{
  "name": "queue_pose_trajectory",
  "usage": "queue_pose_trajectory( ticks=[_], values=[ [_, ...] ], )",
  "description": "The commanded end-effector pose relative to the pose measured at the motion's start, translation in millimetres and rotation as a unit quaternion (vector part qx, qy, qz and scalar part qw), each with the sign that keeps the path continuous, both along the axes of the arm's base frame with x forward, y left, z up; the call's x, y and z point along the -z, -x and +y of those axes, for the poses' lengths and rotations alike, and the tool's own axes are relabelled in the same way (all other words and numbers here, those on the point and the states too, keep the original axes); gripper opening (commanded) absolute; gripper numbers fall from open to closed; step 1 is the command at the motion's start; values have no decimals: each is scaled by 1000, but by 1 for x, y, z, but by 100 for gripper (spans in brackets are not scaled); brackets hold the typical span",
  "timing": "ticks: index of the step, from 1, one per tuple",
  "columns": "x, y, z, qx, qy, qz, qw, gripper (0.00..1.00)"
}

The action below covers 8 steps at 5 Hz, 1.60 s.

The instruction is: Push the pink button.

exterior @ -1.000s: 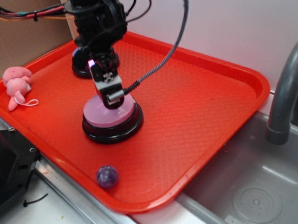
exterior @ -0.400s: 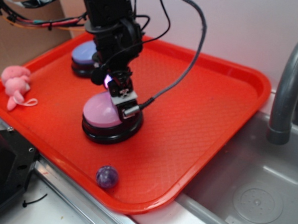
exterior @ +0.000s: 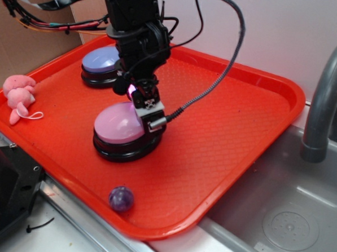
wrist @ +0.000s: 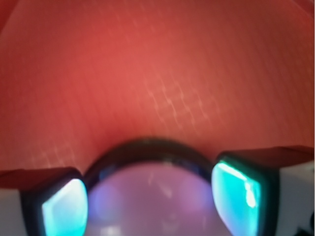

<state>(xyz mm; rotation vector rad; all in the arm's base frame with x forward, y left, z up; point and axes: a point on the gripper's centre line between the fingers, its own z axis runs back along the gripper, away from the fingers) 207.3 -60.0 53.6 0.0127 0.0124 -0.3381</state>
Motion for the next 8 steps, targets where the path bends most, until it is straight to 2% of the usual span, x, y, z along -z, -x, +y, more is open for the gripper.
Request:
queue_pose_trajectory(
  ticks=[1, 2, 4, 8],
  values=[
    [-54, 5, 7, -40, 2, -52, 998, 100],
    [-68, 10, 10, -49, -11, -39, 998, 100],
    [-88, 16, 13, -64, -13, -55, 996, 100],
    [-119, 29, 17, -80, -12, -65, 995, 100]
  ],
)
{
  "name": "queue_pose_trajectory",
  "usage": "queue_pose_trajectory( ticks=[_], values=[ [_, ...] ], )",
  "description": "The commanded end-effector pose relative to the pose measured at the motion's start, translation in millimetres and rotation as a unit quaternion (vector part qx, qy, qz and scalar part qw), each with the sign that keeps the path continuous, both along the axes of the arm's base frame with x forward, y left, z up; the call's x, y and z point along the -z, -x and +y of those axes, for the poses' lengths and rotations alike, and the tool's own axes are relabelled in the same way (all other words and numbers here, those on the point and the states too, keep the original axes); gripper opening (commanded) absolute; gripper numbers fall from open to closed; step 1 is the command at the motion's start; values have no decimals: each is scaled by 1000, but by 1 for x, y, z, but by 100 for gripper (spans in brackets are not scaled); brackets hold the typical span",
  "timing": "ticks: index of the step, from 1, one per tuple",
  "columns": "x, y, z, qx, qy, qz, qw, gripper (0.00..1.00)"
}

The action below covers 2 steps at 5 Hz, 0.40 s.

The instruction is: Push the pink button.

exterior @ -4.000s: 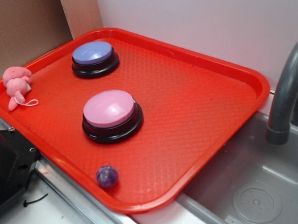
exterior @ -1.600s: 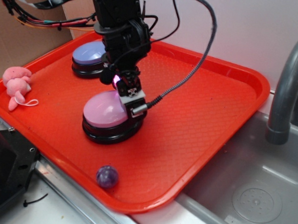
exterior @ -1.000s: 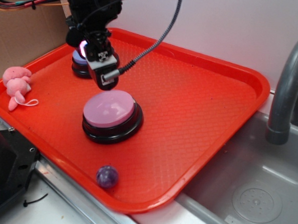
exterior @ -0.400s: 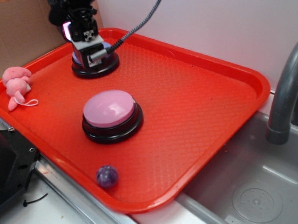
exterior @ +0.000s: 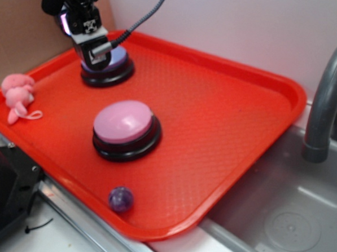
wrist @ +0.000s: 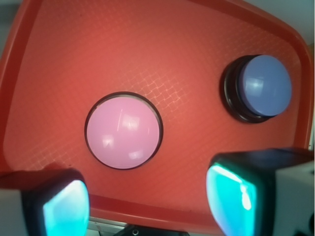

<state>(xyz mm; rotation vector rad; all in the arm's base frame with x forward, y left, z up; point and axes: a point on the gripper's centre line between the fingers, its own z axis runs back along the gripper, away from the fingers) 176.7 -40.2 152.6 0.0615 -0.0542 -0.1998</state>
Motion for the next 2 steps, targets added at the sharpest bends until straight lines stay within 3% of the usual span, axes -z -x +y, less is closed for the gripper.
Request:
queue_pose_trajectory(
  ticks=[1, 2],
  values=[
    [-29, 2, -3, -26, 2, -7, 1000, 100],
    [-42, 9, -2, -29, 2, -10, 1000, 100]
  ],
)
